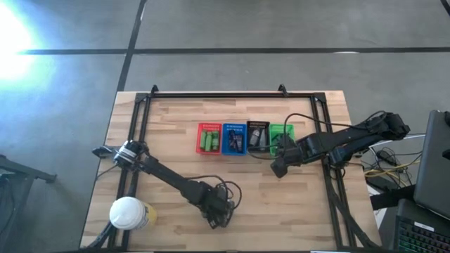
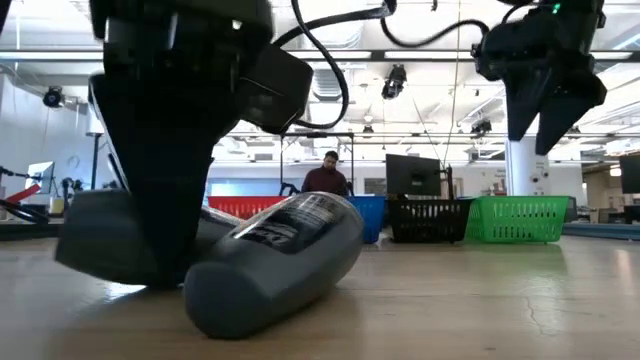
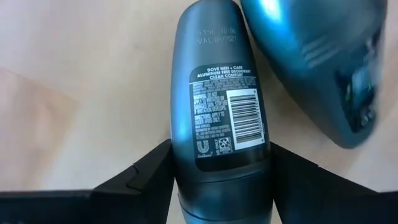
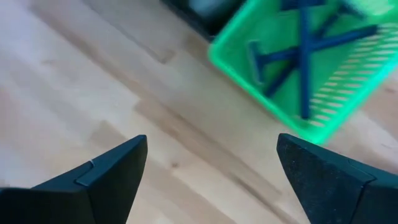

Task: Pick & Place Travel size toiletries
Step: Put the gray deodorant into the black bin

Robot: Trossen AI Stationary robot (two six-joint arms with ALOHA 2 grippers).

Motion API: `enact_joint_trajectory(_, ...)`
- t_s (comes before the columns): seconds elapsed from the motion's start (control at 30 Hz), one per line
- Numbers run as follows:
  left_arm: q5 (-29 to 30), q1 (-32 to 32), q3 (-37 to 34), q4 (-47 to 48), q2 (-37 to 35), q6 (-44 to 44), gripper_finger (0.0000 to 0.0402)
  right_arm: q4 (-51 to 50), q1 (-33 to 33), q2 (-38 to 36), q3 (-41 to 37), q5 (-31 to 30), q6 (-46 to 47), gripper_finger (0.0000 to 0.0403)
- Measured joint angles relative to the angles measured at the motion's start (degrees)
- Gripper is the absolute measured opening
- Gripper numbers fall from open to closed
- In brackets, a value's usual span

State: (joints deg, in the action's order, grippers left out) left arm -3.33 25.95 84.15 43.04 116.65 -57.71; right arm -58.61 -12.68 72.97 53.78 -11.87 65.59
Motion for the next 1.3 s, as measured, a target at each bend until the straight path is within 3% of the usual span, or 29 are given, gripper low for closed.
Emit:
enact_joint_trajectory(0.23,10.7,-0.9,-0.3,1.6,-5.9,8.0,0.0219,12.2,0.0,-1.2,-1.0,9.1,-3.2,0.0335)
enact_joint_trajectory(0.5,21.5,-4.4,-2.1,-0.6,-13.7,15.4,0.0219,27.8,1.4,-1.4,-3.5,11.7,-3.0,0.0346)
enact_joint_trajectory(0.73,22.4,-8.7,-4.7,-12.0,-18.2,28.1,0.0219,44.9,3.3,-0.8,-3.7,13.9,-2.3,0.0359)
enact_joint_trajectory(0.97,22.5,-12.4,-4.4,-18.1,-18.2,36.8,0.0219,49.0,5.5,0.5,-3.7,14.7,-1.7,0.0352)
enact_joint_trajectory(1.3,20.3,-14.3,-4.4,-23.4,-18.2,42.0,0.0219,51.8,7.1,1.3,-3.7,15.0,-1.6,0.0328)
